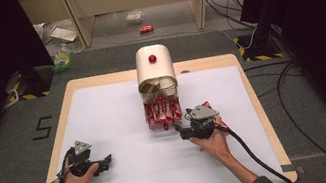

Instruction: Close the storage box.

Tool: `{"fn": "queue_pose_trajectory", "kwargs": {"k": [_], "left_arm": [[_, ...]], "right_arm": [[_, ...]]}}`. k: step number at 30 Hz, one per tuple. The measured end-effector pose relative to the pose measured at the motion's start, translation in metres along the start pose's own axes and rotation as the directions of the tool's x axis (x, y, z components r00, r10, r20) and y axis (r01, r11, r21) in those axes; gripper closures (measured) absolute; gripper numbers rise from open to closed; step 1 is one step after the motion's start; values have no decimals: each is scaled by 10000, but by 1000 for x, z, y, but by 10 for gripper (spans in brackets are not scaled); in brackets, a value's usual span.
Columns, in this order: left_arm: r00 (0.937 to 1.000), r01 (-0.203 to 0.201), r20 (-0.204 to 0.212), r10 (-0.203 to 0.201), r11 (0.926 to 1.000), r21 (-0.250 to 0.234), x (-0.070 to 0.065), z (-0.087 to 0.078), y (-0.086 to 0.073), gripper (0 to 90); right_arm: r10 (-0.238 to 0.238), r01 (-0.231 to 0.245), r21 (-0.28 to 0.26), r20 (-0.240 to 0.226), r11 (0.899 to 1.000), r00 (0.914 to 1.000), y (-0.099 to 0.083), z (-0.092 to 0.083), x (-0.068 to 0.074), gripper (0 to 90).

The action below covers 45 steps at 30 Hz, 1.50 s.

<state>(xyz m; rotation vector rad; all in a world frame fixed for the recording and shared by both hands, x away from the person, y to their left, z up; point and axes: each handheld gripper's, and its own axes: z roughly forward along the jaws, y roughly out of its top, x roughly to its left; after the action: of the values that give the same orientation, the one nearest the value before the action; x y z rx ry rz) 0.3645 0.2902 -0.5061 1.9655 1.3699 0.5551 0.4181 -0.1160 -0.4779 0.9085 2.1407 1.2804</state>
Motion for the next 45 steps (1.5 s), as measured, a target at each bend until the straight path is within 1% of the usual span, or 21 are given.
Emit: {"fn": "queue_pose_trajectory", "kwargs": {"k": [3, 5, 14, 23, 28, 31, 33, 37, 39, 43, 45], "left_arm": [[10000, -3, 1, 3, 10000, 1, 0, 0, 0, 0], [10000, 0, 2, 0, 10000, 4, 0, 0, 0, 0], [10000, 1, 0, -1, 10000, 3, 0, 0, 0, 0], [10000, -6, -5, 6, 10000, 0, 0, 0, 0, 0], [10000, -6, -3, 6, 10000, 0, 0, 0, 0, 0], [10000, 1, 0, -1, 10000, 3, 0, 0, 0, 0], [10000, -3, -1, 3, 10000, 2, 0, 0, 0, 0], [10000, 4, 2, -4, 10000, 5, 0, 0, 0, 0], [10000, -2, -5, 2, 10000, 2, 0, 0, 0, 0], [10000, 4, 2, -4, 10000, 5, 0, 0, 0, 0], [10000, -2, -4, 2, 10000, 0, 0, 0, 0, 0]], "right_arm": [[102, -102, -8, 28, 9999, 9999, 0, 1, -2, 252], [92, -91, -89, 73, 9999, 9999, 1, 2, -4, 253], [238, -234, -149, 248, 9996, 9994, 4, 6, -12, 253], [188, -185, -102, 272, 9998, 9995, 7, 13, -15, 245], [154, -149, -163, 302, 9998, 9994, 6, 15, -16, 246], [258, -252, -183, 326, 9995, 9991, 6, 17, -17, 244], [203, -197, -202, 331, 9996, 9992, 7, 18, -18, 244], [255, -245, -250, 418, 9994, 9988, 7, 19, -20, 246], [380, -368, -280, 406, 9989, 9985, 7, 20, -20, 246], [398, -385, -310, 439, 9988, 9982, 7, 22, -22, 246], [481, -469, -289, 447, 9985, 9978, 8, 23, -23, 245]]}}
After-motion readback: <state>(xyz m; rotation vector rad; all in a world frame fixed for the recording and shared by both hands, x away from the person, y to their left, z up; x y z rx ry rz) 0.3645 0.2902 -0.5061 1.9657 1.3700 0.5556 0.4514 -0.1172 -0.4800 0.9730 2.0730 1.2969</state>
